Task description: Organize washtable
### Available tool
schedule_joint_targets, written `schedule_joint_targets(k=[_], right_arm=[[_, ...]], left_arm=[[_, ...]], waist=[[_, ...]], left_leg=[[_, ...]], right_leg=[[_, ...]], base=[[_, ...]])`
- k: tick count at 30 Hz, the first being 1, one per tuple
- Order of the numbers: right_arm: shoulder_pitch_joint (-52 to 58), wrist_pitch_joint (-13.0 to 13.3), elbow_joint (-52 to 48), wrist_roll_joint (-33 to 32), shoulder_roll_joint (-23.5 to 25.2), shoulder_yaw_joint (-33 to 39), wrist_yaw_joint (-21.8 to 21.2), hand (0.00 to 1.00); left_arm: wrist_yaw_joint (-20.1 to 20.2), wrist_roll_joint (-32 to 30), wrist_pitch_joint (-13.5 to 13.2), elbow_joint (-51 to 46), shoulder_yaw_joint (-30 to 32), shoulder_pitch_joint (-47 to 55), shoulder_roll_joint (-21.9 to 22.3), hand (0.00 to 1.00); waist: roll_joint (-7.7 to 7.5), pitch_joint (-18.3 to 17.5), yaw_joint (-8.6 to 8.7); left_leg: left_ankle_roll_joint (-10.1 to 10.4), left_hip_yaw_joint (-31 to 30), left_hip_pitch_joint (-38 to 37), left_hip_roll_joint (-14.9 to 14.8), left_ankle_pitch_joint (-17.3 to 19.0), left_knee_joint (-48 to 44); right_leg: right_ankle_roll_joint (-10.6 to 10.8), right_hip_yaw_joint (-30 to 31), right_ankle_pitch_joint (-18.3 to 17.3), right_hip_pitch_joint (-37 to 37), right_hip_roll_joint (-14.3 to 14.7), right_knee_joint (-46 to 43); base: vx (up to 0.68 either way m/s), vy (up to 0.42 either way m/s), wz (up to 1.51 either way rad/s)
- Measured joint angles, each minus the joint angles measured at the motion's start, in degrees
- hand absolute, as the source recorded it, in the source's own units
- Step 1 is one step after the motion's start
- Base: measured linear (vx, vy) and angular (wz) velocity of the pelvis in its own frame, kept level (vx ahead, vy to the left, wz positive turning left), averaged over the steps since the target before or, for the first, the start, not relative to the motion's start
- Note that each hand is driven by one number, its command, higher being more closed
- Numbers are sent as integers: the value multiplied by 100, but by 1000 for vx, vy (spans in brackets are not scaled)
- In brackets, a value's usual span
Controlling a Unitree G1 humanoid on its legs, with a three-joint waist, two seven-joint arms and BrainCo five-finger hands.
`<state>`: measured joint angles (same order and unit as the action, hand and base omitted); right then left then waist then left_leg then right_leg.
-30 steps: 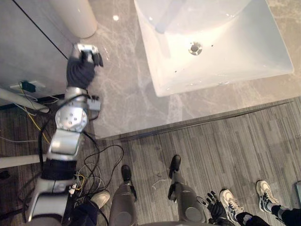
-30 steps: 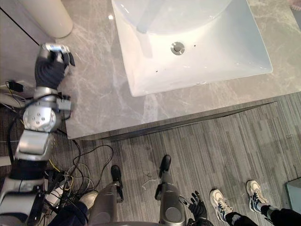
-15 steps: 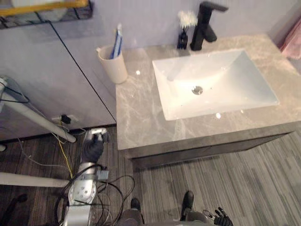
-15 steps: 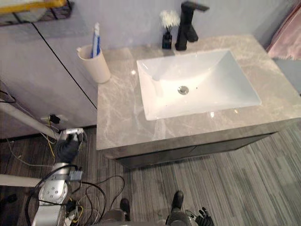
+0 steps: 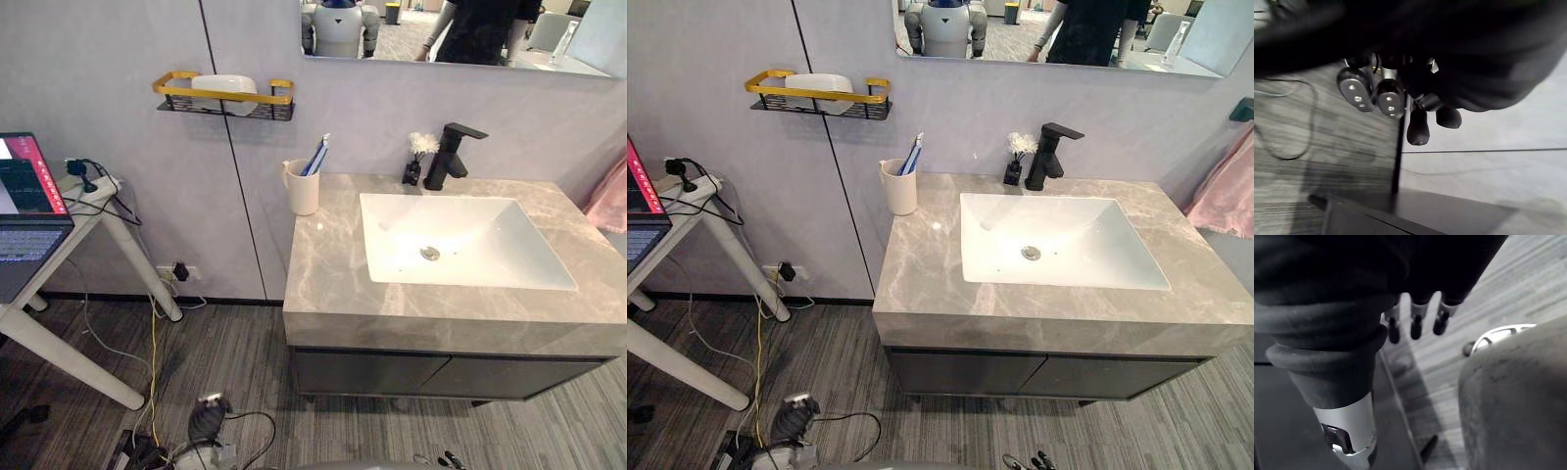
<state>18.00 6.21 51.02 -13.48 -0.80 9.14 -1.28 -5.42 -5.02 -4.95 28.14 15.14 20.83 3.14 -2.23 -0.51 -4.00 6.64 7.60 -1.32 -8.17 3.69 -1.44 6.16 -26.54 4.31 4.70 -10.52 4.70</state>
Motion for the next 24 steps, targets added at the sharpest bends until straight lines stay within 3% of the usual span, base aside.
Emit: schedule_joint_targets(k=[1,2,5,9,11,13,14,16,17,20,24], right_arm=[[-8,0,-6,-3,12,0,3,0],[-25,5,1,-12,42,3,14,0],[-149,17,225,-40,62,50,37,0],[-378,27,460,-43,51,40,109,0],[-542,28,517,-41,37,-19,144,0],[-741,39,515,-37,34,-110,217,0],[-780,58,500,10,-24,-135,223,0],[-834,89,475,13,-104,-187,236,0],[-834,95,455,12,-103,-185,250,0],[-804,116,407,0,-153,-165,262,0],[-768,124,399,-62,24,-39,251,0]], left_arm=[[-65,50,9,327,88,-110,11,100],[-185,184,22,978,194,-256,0,0],[-395,460,19,1771,578,-613,-39,0],[-486,454,15,1934,569,-713,-146,0],[-549,445,7,1950,520,-891,-145,0],[-628,439,3,1945,426,-1037,-72,0],[-676,440,1,1945,333,-1087,-39,0],[-738,458,-9,1930,284,-1081,1,0],[-748,454,-8,1930,294,-1071,-17,0],[-747,462,-49,1937,328,-1047,-2,0],[-737,476,-68,1971,358,-1028,-94,0]], waist=[[-1,-7,-4],[-7,-40,2],[-44,-79,3],[-100,-17,35],[-119,179,11],[-92,389,19],[21,460,24],[90,494,16],[63,514,22],[172,557,86],[15,498,246]], left_leg=[[3,0,-29,0,-47,55],[17,-1,-75,2,-142,146],[32,29,-198,2,-234,238],[30,11,-50,20,-212,-24],[-48,-146,200,33,-153,-393],[-58,-269,380,18,-107,-650],[-84,-250,517,-26,14,-774],[-161,-177,671,-93,98,-926],[-202,-54,730,-124,194,-1075],[-185,66,883,-240,583,-1788],[-187,260,1007,-158,635,-1870]], right_leg=[[3,5,-2,5,6,9],[4,18,-2,13,19,34],[5,115,6,28,45,50],[21,133,18,26,15,42],[-2,-54,-1,20,-19,-7],[-28,-214,-100,-15,-64,-225],[17,-319,-190,-138,-104,-417],[12,-315,-257,-333,-213,-669],[11,-274,-257,-416,-261,-733],[28,-104,-290,-393,-281,-869],[39,74,-189,-638,-411,-894]], base=[[61,3,0],[46,2,-5],[95,7,-12],[77,8,1],[-7,5,48],[-103,24,45],[-136,66,27],[-129,91,5],[-118,88,-19],[-95,95,-25],[-62,78,-22]])
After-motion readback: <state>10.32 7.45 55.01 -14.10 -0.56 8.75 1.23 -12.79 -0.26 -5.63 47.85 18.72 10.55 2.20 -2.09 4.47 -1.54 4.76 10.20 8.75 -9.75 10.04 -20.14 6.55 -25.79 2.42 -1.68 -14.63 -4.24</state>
